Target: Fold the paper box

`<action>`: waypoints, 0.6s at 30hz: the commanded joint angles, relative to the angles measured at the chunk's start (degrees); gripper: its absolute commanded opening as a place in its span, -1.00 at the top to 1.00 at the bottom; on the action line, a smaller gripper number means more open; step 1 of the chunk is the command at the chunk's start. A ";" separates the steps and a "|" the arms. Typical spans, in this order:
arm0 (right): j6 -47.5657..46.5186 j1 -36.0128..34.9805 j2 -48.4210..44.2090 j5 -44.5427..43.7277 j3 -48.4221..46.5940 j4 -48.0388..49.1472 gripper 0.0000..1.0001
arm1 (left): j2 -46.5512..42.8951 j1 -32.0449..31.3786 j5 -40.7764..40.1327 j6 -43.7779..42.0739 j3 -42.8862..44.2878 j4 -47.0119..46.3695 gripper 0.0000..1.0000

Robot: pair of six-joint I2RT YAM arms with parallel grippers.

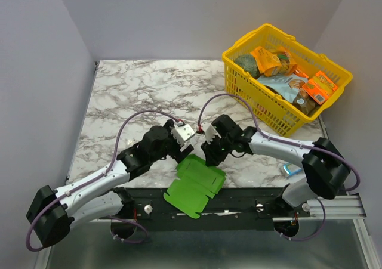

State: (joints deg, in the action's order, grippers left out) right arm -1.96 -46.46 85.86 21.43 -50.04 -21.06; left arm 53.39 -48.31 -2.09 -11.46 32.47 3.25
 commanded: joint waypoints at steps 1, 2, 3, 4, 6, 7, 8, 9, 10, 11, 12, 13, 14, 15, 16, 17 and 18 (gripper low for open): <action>0.90 -1.62 2.81 -1.30 -1.72 -0.21 0.03 | 3.81 4.28 13.50 9.44 1.81 4.57 -0.92; 1.08 -1.62 3.51 -1.56 -1.90 -0.30 0.03 | 4.70 4.63 14.82 9.70 2.33 5.27 -0.92; 1.08 -1.62 3.78 -1.65 -2.08 -0.39 0.03 | 5.75 5.33 15.44 9.97 2.68 5.80 -0.92; 1.16 -1.71 4.04 -1.74 -2.25 -0.47 0.03 | 7.68 5.77 16.32 10.49 2.95 6.24 -0.93; 1.25 -1.71 4.57 -2.01 -2.52 -0.74 0.05 | 9.45 6.13 18.25 10.94 3.57 6.77 -0.93; 1.34 -1.62 4.75 -2.27 -2.69 -0.82 0.05 | 10.94 6.48 18.96 11.02 4.09 7.47 -0.93; 1.43 -1.62 4.84 -2.44 -2.78 -0.91 0.06 | 11.56 6.57 19.66 11.20 4.53 7.82 -0.93; 1.43 -1.62 5.10 -2.53 -2.78 -0.83 0.07 | 12.17 6.74 20.45 11.20 4.79 8.00 -0.93; 1.43 -1.62 5.19 -2.62 -2.87 -0.91 0.13 | 13.40 7.18 20.54 11.20 5.15 8.27 -0.93; 1.52 -1.71 5.28 -2.71 -2.96 -0.91 0.19 | 13.93 7.44 20.81 11.20 5.58 8.53 -0.93; 1.34 -1.62 5.36 -2.71 -2.96 -0.83 0.26 | 14.55 7.62 21.16 11.20 5.94 8.79 -0.93; 1.25 -1.62 5.37 -2.71 -2.96 -0.65 0.41 | 15.68 7.71 21.33 11.20 6.29 8.97 -0.93; 1.17 -1.62 5.28 -2.80 -2.87 -0.74 0.49 | 16.48 7.97 21.42 11.20 6.81 9.15 -0.93; 0.82 -1.62 5.28 -2.80 -2.87 -0.65 0.57 | 17.18 8.06 21.42 11.29 7.25 9.76 -0.93; 0.64 -1.62 5.10 -2.88 -2.78 -0.56 0.69 | 18.58 8.15 20.99 11.29 7.61 10.11 -0.93; 0.55 -1.62 5.19 -2.71 -2.69 -0.56 0.74 | 19.21 8.32 20.64 11.20 8.22 10.37 -0.93; 0.38 -1.62 5.10 -2.36 -2.69 -0.47 0.81 | 19.65 8.59 20.28 11.20 8.40 10.81 -0.93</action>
State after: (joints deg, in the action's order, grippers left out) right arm -0.99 -47.68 90.35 19.88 -51.53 -21.15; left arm 70.50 -40.58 16.58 -0.95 38.39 11.46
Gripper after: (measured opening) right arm 0.152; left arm 0.965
